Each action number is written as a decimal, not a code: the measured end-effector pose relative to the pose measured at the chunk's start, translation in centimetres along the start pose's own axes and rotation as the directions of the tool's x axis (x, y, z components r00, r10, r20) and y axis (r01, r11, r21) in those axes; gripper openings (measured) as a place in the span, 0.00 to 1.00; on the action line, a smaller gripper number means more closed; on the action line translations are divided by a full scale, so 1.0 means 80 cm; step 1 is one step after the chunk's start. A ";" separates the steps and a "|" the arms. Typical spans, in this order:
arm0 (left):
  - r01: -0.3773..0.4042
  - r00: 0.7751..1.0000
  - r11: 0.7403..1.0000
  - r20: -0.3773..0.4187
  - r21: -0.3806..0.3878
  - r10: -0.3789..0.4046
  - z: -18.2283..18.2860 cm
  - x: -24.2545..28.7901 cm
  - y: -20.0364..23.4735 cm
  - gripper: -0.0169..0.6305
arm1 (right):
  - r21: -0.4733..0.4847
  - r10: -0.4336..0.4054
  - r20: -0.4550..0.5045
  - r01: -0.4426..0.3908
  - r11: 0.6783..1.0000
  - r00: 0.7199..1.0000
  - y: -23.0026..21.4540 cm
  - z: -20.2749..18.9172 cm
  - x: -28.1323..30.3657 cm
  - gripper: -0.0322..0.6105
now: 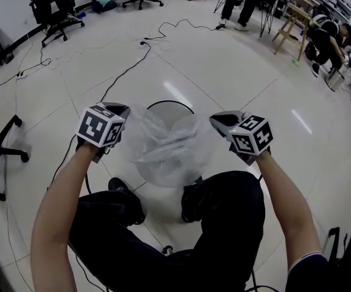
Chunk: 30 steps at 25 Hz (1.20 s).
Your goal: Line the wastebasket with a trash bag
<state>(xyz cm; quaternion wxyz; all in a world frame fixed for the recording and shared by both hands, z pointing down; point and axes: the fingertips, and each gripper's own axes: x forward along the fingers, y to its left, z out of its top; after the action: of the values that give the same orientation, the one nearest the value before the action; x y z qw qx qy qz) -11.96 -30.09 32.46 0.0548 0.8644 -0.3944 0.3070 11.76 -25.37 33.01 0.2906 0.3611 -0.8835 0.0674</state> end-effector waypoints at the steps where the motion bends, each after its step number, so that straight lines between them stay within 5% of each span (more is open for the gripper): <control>1: -0.008 1.000 1.000 -0.009 -0.006 0.008 -0.002 0.005 0.002 0.05 | -0.003 0.012 -0.001 -0.012 1.000 1.000 -0.007 -0.001 0.007 0.05; 10: -0.114 0.992 0.988 -0.057 -0.100 0.109 -0.030 0.037 0.027 0.05 | -0.032 0.103 0.022 -0.102 0.994 0.994 -0.063 0.007 0.070 0.05; 18: -0.222 0.975 0.957 -0.052 -0.187 0.216 -0.046 0.051 0.076 0.05 | -0.071 0.080 0.048 -0.076 0.995 0.996 -0.098 0.031 0.120 0.05; 30: -0.272 0.960 0.934 -0.127 -0.233 0.248 -0.090 0.099 0.105 0.05 | -0.053 0.019 0.027 -0.018 0.998 0.999 -0.139 0.008 0.172 0.05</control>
<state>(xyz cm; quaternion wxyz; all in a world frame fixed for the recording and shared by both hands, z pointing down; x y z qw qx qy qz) -17.52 -38.50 41.55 0.1400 0.7754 -0.5374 0.3007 11.11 -41.94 39.22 0.2871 0.3461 -0.8922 0.0414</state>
